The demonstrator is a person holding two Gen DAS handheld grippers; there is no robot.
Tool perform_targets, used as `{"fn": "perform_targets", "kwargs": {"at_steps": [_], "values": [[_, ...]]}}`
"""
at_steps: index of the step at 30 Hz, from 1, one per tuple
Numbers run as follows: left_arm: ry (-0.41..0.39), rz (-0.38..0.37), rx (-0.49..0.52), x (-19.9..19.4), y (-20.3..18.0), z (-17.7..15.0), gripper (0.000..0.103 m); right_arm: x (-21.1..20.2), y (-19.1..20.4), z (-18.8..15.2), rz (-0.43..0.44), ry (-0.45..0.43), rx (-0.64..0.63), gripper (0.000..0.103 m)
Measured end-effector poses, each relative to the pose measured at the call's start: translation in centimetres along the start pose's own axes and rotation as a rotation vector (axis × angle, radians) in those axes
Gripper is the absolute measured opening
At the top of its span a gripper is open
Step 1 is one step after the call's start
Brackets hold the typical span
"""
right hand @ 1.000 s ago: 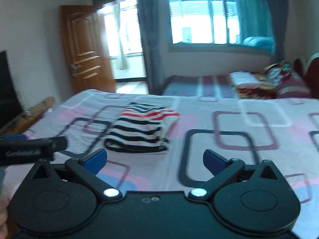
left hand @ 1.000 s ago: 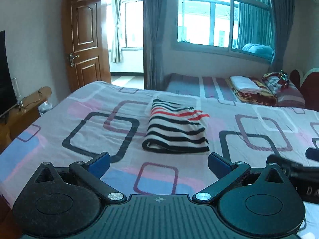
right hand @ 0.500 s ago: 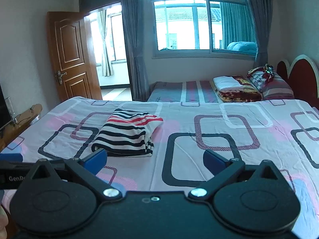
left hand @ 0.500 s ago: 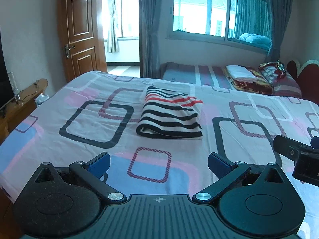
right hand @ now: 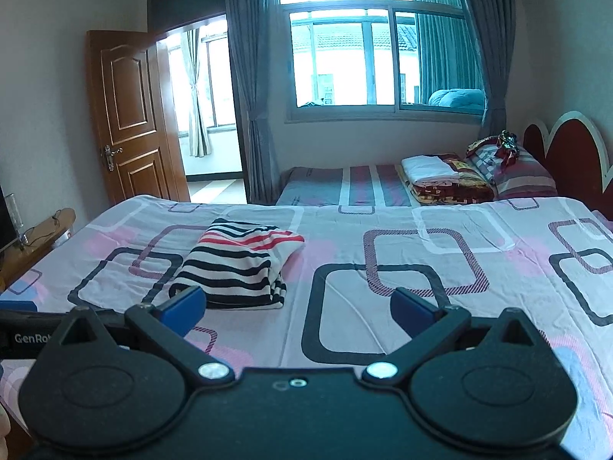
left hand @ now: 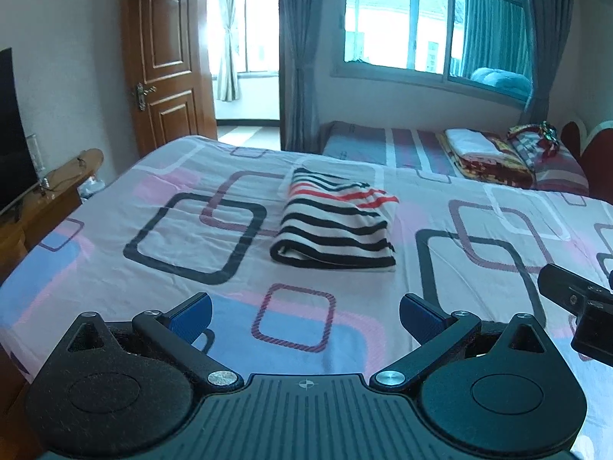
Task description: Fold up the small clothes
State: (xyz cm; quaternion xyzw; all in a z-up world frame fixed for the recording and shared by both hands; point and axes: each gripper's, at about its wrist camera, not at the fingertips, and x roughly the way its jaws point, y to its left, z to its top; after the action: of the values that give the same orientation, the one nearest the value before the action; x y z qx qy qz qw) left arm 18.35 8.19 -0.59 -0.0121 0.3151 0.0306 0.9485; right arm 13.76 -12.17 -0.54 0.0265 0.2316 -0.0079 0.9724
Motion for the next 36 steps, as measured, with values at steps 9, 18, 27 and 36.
{"fn": "perform_targets", "kwargs": {"at_steps": [9,18,27,36], "values": [[-0.009,-0.011,-0.041,0.1,0.9,0.3,0.103,0.0,0.4,0.2,0.018,-0.004,-0.021,0.102],[-0.052,-0.065,-0.134,0.5,2.7,-0.1,0.103,0.2,0.5,0.3,0.024,0.0,-0.025,0.102],[-0.03,-0.03,-0.076,1.1,1.9,0.1,0.103,0.7,1.2,0.2,0.032,0.011,-0.032,0.102],[-0.032,-0.035,-0.058,1.1,1.5,0.2,0.103,1.1,1.0,0.2,0.023,0.02,-0.026,0.102]]}}
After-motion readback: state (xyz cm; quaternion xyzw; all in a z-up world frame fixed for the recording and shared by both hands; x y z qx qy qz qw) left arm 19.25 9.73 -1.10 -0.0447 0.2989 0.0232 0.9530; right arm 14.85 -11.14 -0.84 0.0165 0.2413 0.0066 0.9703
